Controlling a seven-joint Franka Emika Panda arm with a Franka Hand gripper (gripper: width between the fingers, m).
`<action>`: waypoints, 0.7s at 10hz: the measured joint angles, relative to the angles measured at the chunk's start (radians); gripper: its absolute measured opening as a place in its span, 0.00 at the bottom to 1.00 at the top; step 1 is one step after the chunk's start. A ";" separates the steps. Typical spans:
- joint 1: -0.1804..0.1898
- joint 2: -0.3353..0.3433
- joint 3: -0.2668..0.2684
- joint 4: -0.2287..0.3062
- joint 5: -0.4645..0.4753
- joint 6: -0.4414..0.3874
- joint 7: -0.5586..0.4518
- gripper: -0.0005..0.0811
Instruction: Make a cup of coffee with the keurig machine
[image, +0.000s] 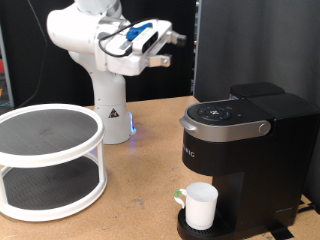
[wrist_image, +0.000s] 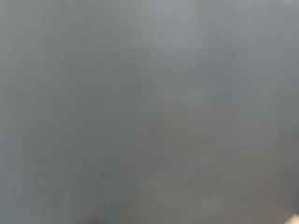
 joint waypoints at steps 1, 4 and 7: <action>0.033 0.007 0.002 0.009 0.156 -0.022 0.000 0.99; 0.112 0.066 0.006 0.029 0.579 -0.108 -0.019 0.99; 0.097 0.061 0.020 0.042 0.260 -0.029 0.017 0.99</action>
